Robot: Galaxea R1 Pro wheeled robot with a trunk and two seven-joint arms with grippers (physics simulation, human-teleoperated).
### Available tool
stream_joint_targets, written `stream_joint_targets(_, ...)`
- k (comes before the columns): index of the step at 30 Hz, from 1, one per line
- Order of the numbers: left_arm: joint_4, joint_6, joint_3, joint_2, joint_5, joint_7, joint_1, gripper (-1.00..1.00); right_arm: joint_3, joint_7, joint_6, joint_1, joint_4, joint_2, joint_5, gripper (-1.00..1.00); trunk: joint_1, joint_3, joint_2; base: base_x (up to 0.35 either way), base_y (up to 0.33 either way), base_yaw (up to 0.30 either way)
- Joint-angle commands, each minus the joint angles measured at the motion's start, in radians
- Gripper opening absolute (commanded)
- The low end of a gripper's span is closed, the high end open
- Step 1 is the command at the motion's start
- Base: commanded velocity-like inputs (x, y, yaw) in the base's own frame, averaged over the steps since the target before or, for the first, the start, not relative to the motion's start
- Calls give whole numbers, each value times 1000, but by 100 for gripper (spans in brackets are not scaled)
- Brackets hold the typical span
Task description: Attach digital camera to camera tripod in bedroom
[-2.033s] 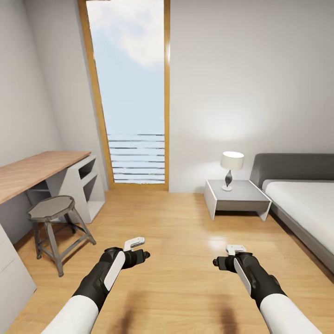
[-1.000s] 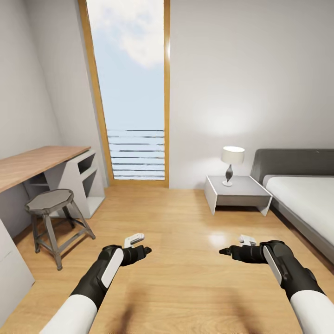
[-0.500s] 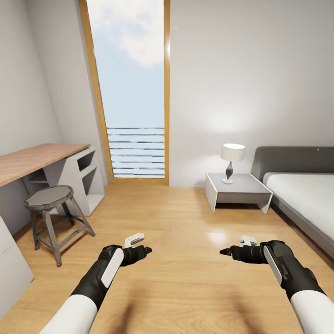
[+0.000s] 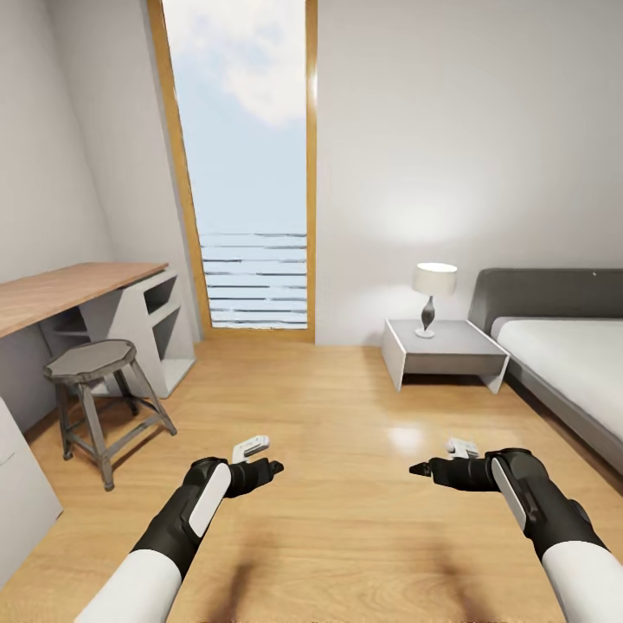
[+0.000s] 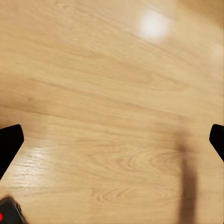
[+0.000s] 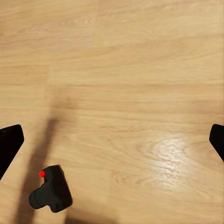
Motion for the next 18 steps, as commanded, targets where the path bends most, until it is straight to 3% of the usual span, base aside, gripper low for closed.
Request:
stream_joint_targets(1,-2,4,-2,0,12,10,-1,100,-2,0,7,0,0,0,-6,100,4,-4,-8,0,0,0)
stream_joint_targets(18,-3,3,-2,0,7,11,0,100,-2,0,8,0,0,0,-3,100,69,-58,-127,0,0,0)
